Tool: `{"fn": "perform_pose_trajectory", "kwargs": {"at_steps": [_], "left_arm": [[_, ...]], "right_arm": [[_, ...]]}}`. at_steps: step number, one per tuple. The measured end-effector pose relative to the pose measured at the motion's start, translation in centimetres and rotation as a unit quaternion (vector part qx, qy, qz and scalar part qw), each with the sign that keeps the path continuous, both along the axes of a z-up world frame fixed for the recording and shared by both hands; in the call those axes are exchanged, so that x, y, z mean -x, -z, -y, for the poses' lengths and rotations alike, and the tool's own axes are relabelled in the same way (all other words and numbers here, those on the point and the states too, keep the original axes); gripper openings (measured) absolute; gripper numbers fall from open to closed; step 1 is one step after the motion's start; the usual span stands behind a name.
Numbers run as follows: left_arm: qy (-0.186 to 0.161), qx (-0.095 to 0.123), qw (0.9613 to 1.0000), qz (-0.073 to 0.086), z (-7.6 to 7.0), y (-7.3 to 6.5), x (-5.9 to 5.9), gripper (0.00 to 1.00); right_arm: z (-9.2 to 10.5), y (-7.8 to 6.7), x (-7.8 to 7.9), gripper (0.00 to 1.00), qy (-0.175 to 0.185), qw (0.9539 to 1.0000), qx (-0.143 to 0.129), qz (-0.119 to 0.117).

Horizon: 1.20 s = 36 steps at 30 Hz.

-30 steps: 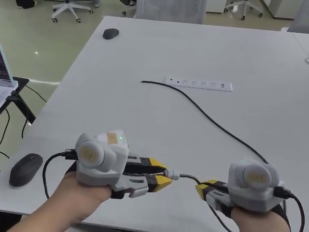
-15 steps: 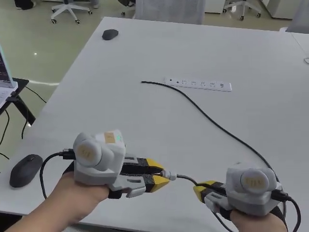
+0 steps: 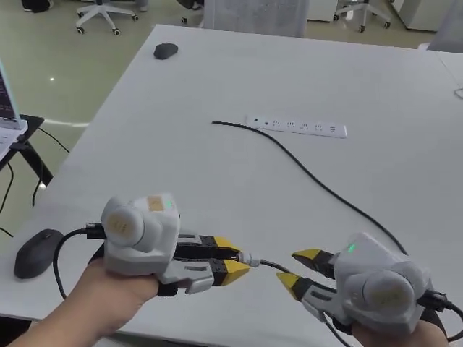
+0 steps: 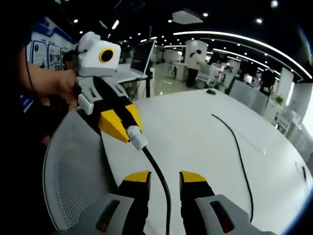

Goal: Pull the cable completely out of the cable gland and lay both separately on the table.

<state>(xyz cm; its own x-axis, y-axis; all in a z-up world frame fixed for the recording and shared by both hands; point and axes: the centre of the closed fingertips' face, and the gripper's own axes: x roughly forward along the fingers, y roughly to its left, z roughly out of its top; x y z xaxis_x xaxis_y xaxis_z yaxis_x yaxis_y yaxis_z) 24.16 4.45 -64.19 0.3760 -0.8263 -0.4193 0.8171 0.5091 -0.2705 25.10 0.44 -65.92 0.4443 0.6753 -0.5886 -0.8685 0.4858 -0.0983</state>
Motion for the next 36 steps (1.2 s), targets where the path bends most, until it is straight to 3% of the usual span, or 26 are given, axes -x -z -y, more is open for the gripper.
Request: {"fn": "perform_pose_trajectory", "kwargs": {"at_steps": [1,6,15,27,36], "left_arm": [[0.0,-0.001,1.0,0.0,-0.1,0.1,0.1,0.15],[0.001,-0.001,1.0,-0.002,-0.3,0.2,0.2,0.15],[0.003,0.001,1.0,-0.003,-0.3,0.1,0.4,0.15],[0.01,-0.005,0.9999,0.012,-0.1,0.3,0.6,0.15],[0.002,-0.004,0.9997,0.023,-0.2,-0.1,0.2,0.15]], "right_arm": [[-0.6,-0.2,0.1,0.18,-0.015,0.9998,0.007,0.014],[-2.1,0.5,0.7,0.14,-0.06,0.9964,0.047,0.038],[-3.2,0.1,0.9,0.03,-0.085,0.9935,0.052,0.055],[-2.9,0.5,0.8,0.01,-0.069,0.9959,0.044,0.04],[-1.5,0.8,-0.1,0.01,-0.021,0.9997,0.015,-0.001]]}}
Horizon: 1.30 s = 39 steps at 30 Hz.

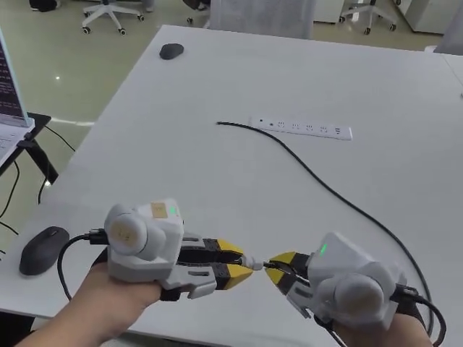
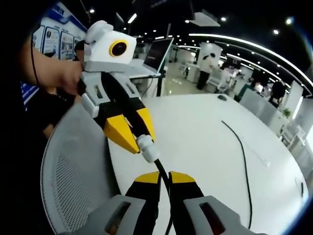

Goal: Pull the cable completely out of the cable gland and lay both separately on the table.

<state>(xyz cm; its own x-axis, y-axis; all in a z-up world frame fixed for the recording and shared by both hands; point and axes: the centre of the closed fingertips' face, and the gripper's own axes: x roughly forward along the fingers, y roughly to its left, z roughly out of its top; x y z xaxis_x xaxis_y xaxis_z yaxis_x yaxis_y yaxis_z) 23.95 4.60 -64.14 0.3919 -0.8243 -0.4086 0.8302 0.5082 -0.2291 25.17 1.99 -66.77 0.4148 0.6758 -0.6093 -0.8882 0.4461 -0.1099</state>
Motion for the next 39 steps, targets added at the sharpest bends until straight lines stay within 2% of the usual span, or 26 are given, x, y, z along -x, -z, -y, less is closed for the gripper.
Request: {"fn": "perform_pose_trajectory", "kwargs": {"at_steps": [4,8,9,13,15,17,20,26,29,32,33,34,36,38,39], "left_arm": [[-0.001,0.004,1.0,0.005,0.0,-0.3,-0.2,0.15],[-0.002,0.004,1.0,0.008,0.1,-0.4,-0.2,0.15],[-0.002,0.004,1.0,0.009,0.1,-0.5,-0.2,0.15],[-0.001,0.004,0.9999,0.01,0.2,-0.5,-0.2,0.15],[-0.001,0.004,0.9999,0.01,0.1,-0.5,-0.2,0.15],[-0.001,0.003,0.9999,0.011,0.2,-0.6,-0.3,0.15],[-0.003,0.004,0.9999,0.013,0.1,-0.8,-0.3,0.15],[-0.009,0.008,0.9998,0.015,-0.3,-1.1,-0.5,0.15],[-0.01,0.009,0.9998,0.016,-0.3,-1.2,-0.5,0.15],[-0.009,0.009,0.9998,0.017,-0.2,-1.2,-0.5,0.15],[-0.009,0.009,0.9998,0.017,-0.2,-1.2,-0.5,0.15],[-0.009,0.01,0.9998,0.017,-0.2,-1.2,-0.5,0.15],[-0.009,0.011,0.9998,0.017,-0.1,-1.2,-0.4,0.15],[-0.008,0.011,0.9997,0.018,-0.1,-1.3,-0.4,0.15],[-0.008,0.012,0.9997,0.018,0.0,-1.3,-0.4,0.15]], "right_arm": [[1.0,0.2,-0.4,0.01,0.027,0.9993,-0.016,-0.018],[1.9,0.8,-0.7,0.01,0.049,0.998,-0.02,-0.035],[2.2,1.1,-0.7,0.01,0.059,0.9968,-0.027,-0.047],[3.1,1.8,-1.0,0.01,0.087,0.9931,-0.035,-0.071],[3.5,2.2,-1.0,0.01,0.107,0.9891,-0.045,-0.09],[3.8,2.4,-1.1,0.01,0.117,0.9872,-0.048,-0.097],[4.7,3.0,-1.4,0.0,0.147,0.9804,-0.056,-0.118],[6.6,4.4,-2.0,0.0,0.202,0.9632,-0.075,-0.161],[7.1,5.2,-1.9,0.0,0.213,0.9582,-0.076,-0.175],[7.7,6.1,-1.7,0.0,0.237,0.9473,-0.078,-0.2],[7.9,6.4,-1.6,0.0,0.251,0.9404,-0.084,-0.214],[8.1,6.7,-1.5,0.0,0.258,0.9364,-0.086,-0.222],[8.4,7.1,-1.6,0.0,0.265,0.9324,-0.089,-0.229],[8.7,7.5,-1.6,0.0,0.277,0.9245,-0.095,-0.243],[8.8,7.7,-1.6,0.0,0.281,0.923,-0.096,-0.245]]}}
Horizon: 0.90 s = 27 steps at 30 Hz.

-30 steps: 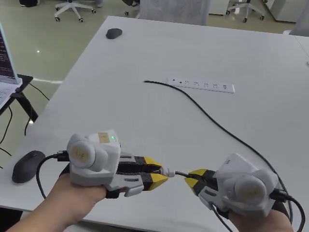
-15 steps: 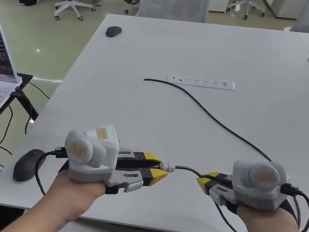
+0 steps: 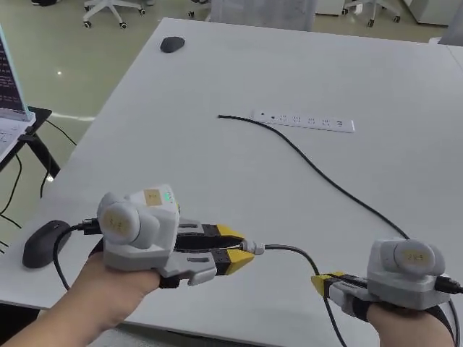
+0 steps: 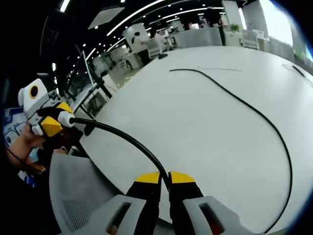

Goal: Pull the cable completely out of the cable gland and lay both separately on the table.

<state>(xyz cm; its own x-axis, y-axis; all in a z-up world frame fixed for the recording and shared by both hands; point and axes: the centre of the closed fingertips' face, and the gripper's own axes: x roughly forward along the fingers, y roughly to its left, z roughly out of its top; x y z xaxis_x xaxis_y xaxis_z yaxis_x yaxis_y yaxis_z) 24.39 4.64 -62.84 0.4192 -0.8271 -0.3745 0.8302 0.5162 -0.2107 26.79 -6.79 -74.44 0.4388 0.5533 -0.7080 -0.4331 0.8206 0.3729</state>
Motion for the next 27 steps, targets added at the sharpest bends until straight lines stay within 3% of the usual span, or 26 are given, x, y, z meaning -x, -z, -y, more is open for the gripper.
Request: {"fn": "perform_pose_trajectory", "kwargs": {"at_steps": [6,17,21,27], "left_arm": [[0.002,0.001,1.0,0.001,0.1,-0.1,0.0,0.15],[-0.002,0.004,1.0,0.0,-0.2,-0.2,-0.2,0.15],[-0.003,0.009,0.9999,-0.01,-0.2,-0.3,-0.3,0.15],[-0.002,0.009,0.9999,-0.01,-0.2,-0.5,-0.3,0.15]], "right_arm": [[0.0,0.3,0.2,0.0,0.016,0.9997,-0.011,-0.018],[-0.3,0.2,0.3,0.01,-0.007,0.9999,-0.003,-0.008],[-0.3,0.1,0.5,0.02,-0.022,0.9997,-0.003,-0.003],[-0.4,-0.7,0.7,0.03,-0.041,0.9991,0.004,0.009]]}}
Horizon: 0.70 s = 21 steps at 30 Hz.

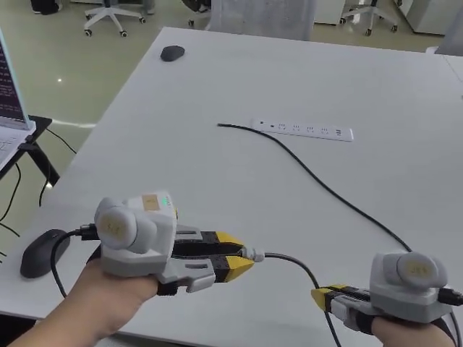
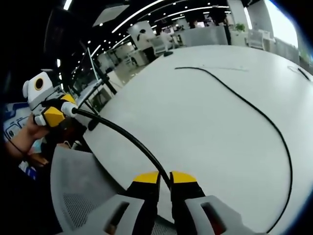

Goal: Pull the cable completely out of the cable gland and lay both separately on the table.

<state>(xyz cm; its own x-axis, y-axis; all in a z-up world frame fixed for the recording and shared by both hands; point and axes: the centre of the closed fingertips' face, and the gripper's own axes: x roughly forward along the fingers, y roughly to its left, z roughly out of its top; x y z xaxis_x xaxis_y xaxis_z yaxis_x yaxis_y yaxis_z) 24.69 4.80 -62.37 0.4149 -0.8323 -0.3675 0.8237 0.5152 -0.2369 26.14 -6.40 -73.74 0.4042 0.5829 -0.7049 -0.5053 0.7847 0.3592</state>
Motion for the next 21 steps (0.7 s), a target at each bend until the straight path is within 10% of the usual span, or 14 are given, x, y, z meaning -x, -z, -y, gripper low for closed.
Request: {"fn": "perform_pose_trajectory", "kwargs": {"at_steps": [8,13,15,17,21], "left_arm": [[0.0,-0.004,1.0,-0.004,-0.1,0.2,0.1,0.15],[-0.003,0.0,1.0,-0.007,-0.1,0.1,0.2,0.15],[-0.002,0.0,1.0,-0.008,-0.1,0.2,0.2,0.15],[-0.002,0.001,1.0,-0.009,-0.2,0.2,0.3,0.15],[-0.002,0.002,1.0,-0.008,-0.2,0.2,0.3,0.15]], "right_arm": [[-1.5,-2.9,-0.5,0.18,-0.067,0.996,0.013,0.058],[-5.0,-7.1,-0.7,0.27,-0.166,0.9713,0.017,0.17],[-6.6,-8.3,-0.4,0.26,-0.214,0.9522,0.034,0.215],[-7.8,-8.6,0.1,0.25,-0.249,0.9388,0.046,0.234],[-9.0,-7.7,0.9,0.19,-0.282,0.9271,0.07,0.237]]}}
